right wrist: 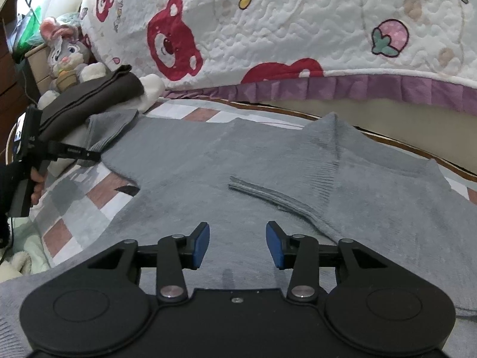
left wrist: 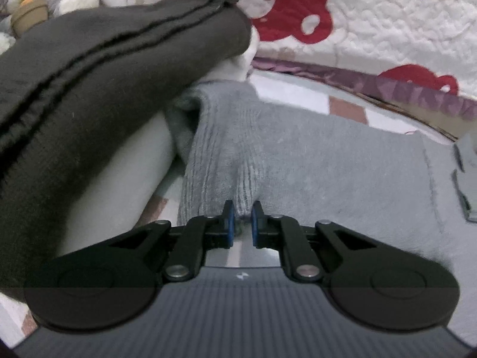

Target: Fold clothes

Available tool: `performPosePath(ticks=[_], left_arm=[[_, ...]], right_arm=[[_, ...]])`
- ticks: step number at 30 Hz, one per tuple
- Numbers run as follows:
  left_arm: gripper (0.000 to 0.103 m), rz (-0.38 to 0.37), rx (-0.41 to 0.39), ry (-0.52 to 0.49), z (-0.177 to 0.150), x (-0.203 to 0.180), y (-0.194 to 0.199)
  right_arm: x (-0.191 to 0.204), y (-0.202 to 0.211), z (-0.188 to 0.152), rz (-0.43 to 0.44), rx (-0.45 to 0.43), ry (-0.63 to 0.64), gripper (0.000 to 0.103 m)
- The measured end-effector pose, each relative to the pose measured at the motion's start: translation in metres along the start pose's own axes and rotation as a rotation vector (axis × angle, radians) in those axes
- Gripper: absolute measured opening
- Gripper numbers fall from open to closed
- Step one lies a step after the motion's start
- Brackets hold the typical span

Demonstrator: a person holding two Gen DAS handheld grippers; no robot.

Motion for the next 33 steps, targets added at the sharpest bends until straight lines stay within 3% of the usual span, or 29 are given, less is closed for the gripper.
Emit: performPosePath(ticks=[4,6,9,12,13,17,20,22,29,33], left_arm=[[0.010,-0.120,-0.022,-0.069,0.002,-0.040,0.028],[0.010,-0.231,-0.015,-0.095,-0.002,-0.071,0.051],[0.009,-0.472,0.063,-0.058,-0.018,-0.120,0.088],[0.010,-0.704,0.230,0.012,-0.045,-0.160,0.109],[0.012,-0.732,0.284,0.032,-0.054,-0.167,0.107],[0.020,-0.691,0.471,0.064,-0.088,-0.175,0.086],[0.031,-0.604,0.371,-0.057,-0.080,-0.163,0.093],[0.041,-0.544,0.303,-0.084,-0.067,-0.147,0.092],[0.040,-0.307,0.230,-0.038,-0.047,-0.090,0.049],[0.041,-0.247,0.150,-0.051,-0.037,-0.076,0.042]], right_arm=[[0.001,0.003,-0.001,0.002,0.012,0.014,0.047],[0.000,0.006,-0.002,-0.002,0.016,0.013,0.048],[-0.006,0.011,-0.004,0.000,0.011,-0.029,0.048],[-0.011,0.012,-0.003,0.034,-0.008,-0.123,0.048],[-0.012,0.012,-0.003,0.051,-0.015,-0.159,0.048],[-0.011,0.005,-0.004,0.097,-0.025,-0.255,0.048],[-0.006,-0.002,-0.006,0.101,-0.006,-0.251,0.048],[-0.004,-0.006,-0.008,0.119,0.007,-0.255,0.048],[0.002,-0.025,-0.015,0.140,0.056,-0.266,0.052],[0.006,-0.043,-0.025,0.136,0.100,-0.293,0.054]])
Point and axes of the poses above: each gripper's, at about its wrist camera, not at the fingertips, and y roughly against the way its jaws point, x to its left, z to its top, the point moved 6 cm from there along -y, roughly the way its jaws point, and after that the axes turned 15 degrees about y, right-handed, at the moved point
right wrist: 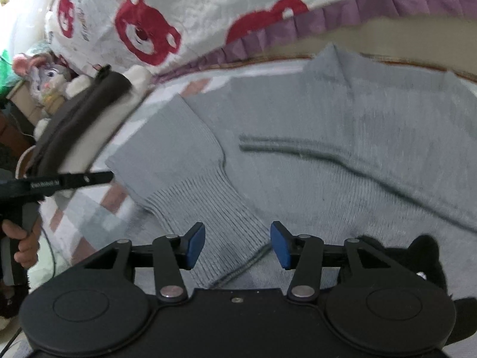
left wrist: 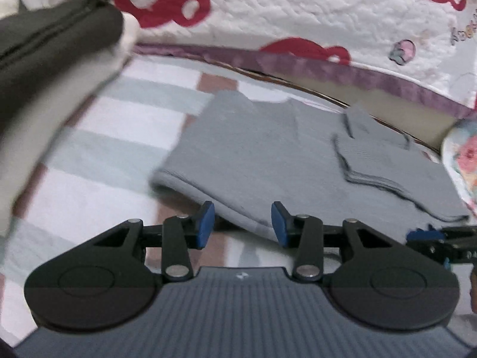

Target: Fold clothes

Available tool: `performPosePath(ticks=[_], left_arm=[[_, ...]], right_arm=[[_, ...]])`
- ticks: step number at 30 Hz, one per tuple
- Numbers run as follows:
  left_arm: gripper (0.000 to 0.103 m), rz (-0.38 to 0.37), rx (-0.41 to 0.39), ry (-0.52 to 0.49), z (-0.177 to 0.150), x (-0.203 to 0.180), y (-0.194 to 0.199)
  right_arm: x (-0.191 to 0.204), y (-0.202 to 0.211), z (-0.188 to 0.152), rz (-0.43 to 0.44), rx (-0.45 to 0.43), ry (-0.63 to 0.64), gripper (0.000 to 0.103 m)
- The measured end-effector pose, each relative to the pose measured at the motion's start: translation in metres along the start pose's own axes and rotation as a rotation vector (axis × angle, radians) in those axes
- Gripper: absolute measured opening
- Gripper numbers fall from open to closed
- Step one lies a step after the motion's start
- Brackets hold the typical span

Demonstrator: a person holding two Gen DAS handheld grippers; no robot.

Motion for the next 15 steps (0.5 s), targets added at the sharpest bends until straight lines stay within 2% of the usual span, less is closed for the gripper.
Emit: performPosePath(ticks=[4,7,8,10,11,12,13,15], left_arm=[[0.041,-0.027,-0.039,0.028,0.005,0.005,0.004],[0.041,-0.024,-0.071,0.006,0.007,0.006,0.004],[0.041,-0.014,-0.088,-0.016,0.008,0.006,0.004],[0.041,0.002,-0.113,-0.040,0.010,0.007,0.005],[0.041,-0.002,-0.118,-0.024,0.011,0.009,0.005],[0.041,-0.007,-0.123,-0.009,0.013,0.011,0.005],[0.041,-0.014,-0.127,0.003,0.014,0.012,0.005],[0.041,-0.017,-0.143,0.011,0.017,0.014,0.005]], right_arm=[[0.003,-0.014,-0.005,0.003,0.009,-0.005,0.057],[0.011,-0.018,-0.006,0.004,-0.021,0.005,0.070],[0.014,-0.020,-0.006,0.008,-0.026,0.023,0.073],[0.023,-0.023,-0.003,0.001,-0.016,0.108,0.071],[0.028,-0.024,-0.001,-0.007,-0.007,0.162,0.059],[0.032,-0.024,0.002,-0.014,-0.004,0.206,0.034],[0.036,-0.024,0.005,-0.021,-0.005,0.242,0.024],[0.044,-0.020,0.012,-0.040,-0.025,0.308,0.016]])
Point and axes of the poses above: each gripper's, at about its wrist camera, not at the fingertips, and y roughly against the way its jaws point, x to its left, z to its top, the point moved 6 cm from there along -y, roughly the way its jaws point, and after that the axes turned 15 degrees about y, right-handed, at the moved point
